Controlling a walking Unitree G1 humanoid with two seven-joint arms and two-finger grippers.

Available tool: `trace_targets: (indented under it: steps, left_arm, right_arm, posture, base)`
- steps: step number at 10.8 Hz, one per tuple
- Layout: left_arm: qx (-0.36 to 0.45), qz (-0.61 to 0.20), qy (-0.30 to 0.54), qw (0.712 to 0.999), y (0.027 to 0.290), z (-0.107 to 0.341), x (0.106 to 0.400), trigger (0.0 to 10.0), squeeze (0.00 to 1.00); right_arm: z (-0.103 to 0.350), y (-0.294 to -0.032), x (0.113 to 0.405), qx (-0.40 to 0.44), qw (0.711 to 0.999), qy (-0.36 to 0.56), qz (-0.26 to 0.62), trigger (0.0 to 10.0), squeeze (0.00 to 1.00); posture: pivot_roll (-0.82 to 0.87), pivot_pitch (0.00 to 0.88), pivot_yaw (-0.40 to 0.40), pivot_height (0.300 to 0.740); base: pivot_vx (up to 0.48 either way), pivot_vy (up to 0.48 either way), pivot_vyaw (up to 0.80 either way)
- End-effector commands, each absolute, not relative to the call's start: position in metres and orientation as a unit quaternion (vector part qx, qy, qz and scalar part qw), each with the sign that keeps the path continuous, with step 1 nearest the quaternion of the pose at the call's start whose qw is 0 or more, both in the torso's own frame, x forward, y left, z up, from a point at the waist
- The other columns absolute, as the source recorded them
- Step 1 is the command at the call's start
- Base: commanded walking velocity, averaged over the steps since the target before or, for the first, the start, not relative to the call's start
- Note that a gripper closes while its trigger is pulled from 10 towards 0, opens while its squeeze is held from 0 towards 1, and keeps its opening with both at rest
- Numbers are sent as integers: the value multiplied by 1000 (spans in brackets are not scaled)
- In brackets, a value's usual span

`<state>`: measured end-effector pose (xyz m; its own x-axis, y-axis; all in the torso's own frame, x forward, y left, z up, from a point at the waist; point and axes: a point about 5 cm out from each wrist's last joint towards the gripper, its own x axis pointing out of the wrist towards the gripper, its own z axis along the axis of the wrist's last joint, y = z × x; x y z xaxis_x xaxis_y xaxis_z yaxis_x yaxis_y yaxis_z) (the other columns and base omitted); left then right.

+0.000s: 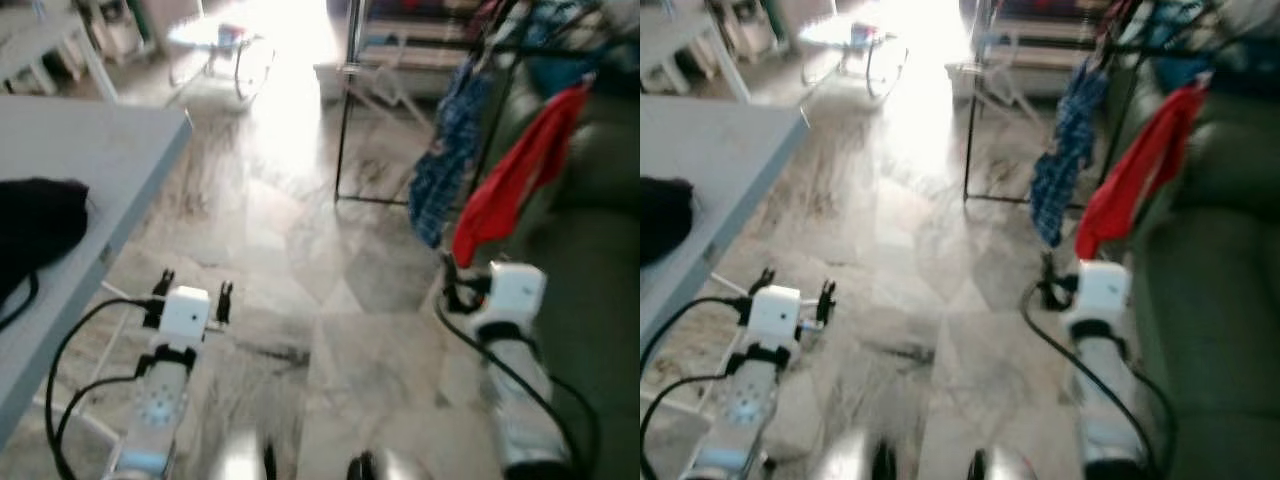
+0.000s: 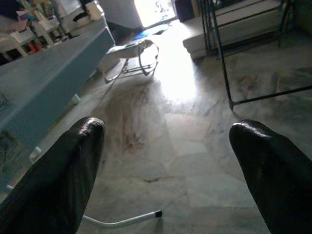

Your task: Hang hanger

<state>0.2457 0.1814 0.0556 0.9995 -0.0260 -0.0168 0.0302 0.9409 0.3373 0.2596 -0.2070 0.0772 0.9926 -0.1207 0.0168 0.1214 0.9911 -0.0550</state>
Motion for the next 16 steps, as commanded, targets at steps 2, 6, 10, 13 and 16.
trace_targets:
  steps: [2, 6, 10, 13, 16]
  left_arm:
    - [174, -10, 11, 985, 180, 53, 243, 10000, 0]
    - [171, -7, 9, 985, 178, 53, 244, 10000, 0]
    - [170, -1, 6, 985, 174, 52, 246, 10000, 0]
    - [180, 17, 10, 983, 179, 51, 243, 10000, 0]
    - [179, 25, 10, 983, 181, 51, 244, 10000, 0]
  right_arm:
    - [78, -202, 264, -24, 998, -7, -51, 10000, 0]
    - [81, -204, 267, -38, 999, -11, -36, 10000, 0]
    - [88, -207, 272, -53, 998, -20, -26, 10000, 0]
    - [89, -204, 273, -57, 998, -22, -15, 10000, 0]
    - [89, -203, 273, -57, 998, -22, -11, 10000, 0]
  posture:
    - [2, 93, -25, 740]
    - [-1, 92, -31, 740]
    - [-13, 93, -42, 740]
    - [-9, 104, -47, 740]
    - [-10, 108, -47, 740]
  base:
    - [-276, 0, 0]
    - [-195, 0, 0]
    - [0, 0, 800]
    - [0, 0, 800]
    - [0, 0, 800]
